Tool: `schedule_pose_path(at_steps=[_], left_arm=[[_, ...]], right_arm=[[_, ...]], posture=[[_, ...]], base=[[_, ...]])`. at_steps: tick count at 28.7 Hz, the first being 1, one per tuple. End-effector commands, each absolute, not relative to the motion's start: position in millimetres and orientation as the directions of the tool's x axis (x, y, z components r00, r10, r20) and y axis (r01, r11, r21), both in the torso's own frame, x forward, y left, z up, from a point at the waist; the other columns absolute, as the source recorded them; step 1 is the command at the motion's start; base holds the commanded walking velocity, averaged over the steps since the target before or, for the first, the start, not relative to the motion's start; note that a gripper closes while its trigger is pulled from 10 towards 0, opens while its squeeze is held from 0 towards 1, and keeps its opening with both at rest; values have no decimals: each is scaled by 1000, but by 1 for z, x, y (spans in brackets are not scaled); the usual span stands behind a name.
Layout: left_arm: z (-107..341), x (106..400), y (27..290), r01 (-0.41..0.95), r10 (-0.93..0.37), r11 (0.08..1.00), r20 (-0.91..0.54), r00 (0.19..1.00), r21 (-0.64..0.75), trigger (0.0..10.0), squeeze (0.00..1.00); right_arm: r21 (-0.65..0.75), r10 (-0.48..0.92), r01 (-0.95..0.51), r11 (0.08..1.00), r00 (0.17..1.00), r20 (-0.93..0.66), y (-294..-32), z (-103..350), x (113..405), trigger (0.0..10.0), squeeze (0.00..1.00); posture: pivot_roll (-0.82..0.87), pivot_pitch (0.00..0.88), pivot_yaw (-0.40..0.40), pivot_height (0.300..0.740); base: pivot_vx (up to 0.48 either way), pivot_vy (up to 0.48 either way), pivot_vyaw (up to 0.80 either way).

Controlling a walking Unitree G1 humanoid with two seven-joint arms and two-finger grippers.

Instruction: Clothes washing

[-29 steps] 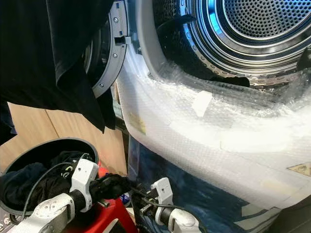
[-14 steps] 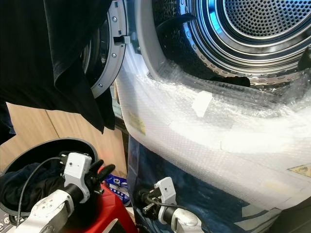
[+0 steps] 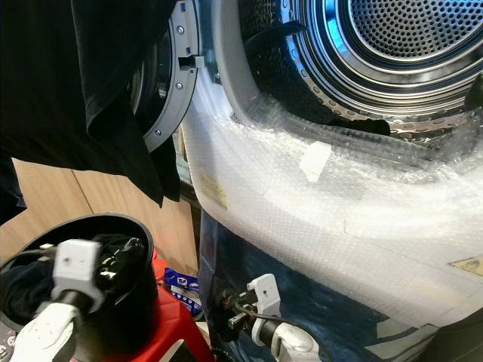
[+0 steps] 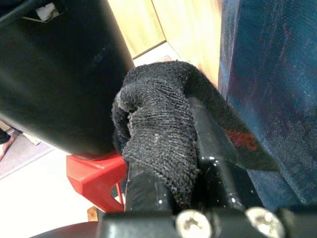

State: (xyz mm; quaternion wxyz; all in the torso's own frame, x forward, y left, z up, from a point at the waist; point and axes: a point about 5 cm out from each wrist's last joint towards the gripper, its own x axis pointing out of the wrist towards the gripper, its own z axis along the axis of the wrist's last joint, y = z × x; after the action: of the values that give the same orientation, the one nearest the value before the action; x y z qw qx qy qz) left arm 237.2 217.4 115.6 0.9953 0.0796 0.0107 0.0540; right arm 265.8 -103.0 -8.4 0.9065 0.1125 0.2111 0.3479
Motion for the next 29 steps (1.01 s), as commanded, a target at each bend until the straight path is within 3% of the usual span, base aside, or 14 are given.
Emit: schedule_pose_path(at_steps=[1,7,9,15,24,29], left_arm=[[112,235,222,-153,156,974,-9,988,165,10000,0],[116,237,231,-241,237,955,40,971,172,10000,0],[117,237,232,-248,243,953,47,969,173,10000,0],[128,233,250,-377,357,911,138,924,166,10000,0],[126,234,249,-384,365,908,133,921,169,10000,0],[125,237,247,-367,347,911,135,928,186,10000,0]], right_arm=[[346,699,-612,711,666,-260,-103,-3,267,0,0],[320,832,-773,548,545,-107,-104,20,263,0,0],[317,838,-781,538,537,-97,-104,22,263,0,0],[260,913,-882,393,408,7,-103,56,256,0,0],[201,937,-935,292,322,135,-101,102,259,0,0],[134,916,-965,224,255,310,-102,151,271,0,0]], posture=[[129,0,3,740],[119,0,-4,740],[119,0,-4,740],[112,0,-11,740],[119,0,-15,740],[108,0,-8,740]], base=[[0,0,0],[0,0,0],[0,0,0],[0,0,0],[0,0,0],[0,0,0]])
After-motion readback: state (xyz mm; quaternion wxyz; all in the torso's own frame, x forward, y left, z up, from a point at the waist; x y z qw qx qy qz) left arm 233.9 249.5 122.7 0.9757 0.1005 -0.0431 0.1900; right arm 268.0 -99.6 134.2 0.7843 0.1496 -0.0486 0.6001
